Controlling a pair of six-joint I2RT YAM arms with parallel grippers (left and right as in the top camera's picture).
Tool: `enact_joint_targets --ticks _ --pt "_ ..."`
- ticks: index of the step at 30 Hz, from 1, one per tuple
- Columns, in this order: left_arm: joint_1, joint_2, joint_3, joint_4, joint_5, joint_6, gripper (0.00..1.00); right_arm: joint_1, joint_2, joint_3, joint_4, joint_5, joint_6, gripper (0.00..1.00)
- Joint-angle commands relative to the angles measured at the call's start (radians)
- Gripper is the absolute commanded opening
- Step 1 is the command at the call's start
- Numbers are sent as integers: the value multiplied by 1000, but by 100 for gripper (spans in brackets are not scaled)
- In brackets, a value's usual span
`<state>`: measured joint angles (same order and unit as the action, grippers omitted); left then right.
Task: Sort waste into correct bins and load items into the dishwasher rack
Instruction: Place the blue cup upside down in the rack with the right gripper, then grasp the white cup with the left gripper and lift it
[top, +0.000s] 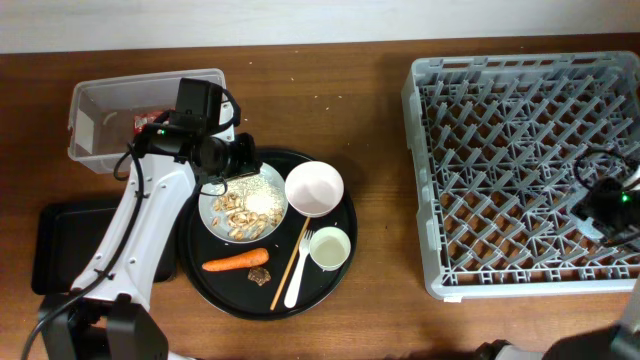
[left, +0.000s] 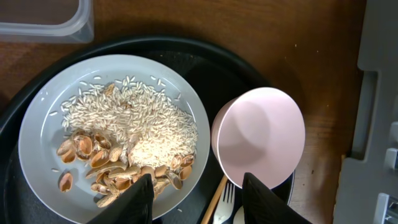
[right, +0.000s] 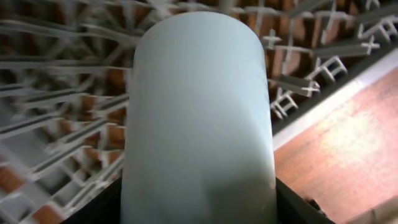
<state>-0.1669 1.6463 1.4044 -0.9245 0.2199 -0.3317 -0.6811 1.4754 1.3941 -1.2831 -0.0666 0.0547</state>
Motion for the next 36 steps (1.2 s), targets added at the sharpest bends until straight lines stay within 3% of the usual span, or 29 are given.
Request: enact_joint_targets --ticks 1,3,4,6,13,17,23,33,34,36 --pt "2 -12 5 -13 -11 20 45 -30 78 14 -4 68 37 53" --pt "2 -12 5 -16 -11 20 45 -32 116 14 -3 45 36 57" --pt "2 -12 5 -16 -11 20 46 -32 127 14 -4 31 36 64" --pt "2 -12 5 -19 -11 20 46 -32 139 14 -3 -13 36 99" --pt "2 -12 5 -54 -7 20 53 -32 122 14 -27 -151 35 99" --pt "-22 -12 -8 -123 -6 20 54 14 11 14 -42 -222 19 99" --pt "-203 -7 -104 -113 4 19 54 299 -98 13 -84 -237 -66 99" --pt "-408 15 -264 13 19 3 54 388 -93 11 -100 -237 -66 99" --pt "-418 29 -278 24 19 4 49 387 -93 11 -100 -237 -66 99" --pt "-418 39 -281 31 19 4 25 388 -93 11 -100 -237 -66 99"
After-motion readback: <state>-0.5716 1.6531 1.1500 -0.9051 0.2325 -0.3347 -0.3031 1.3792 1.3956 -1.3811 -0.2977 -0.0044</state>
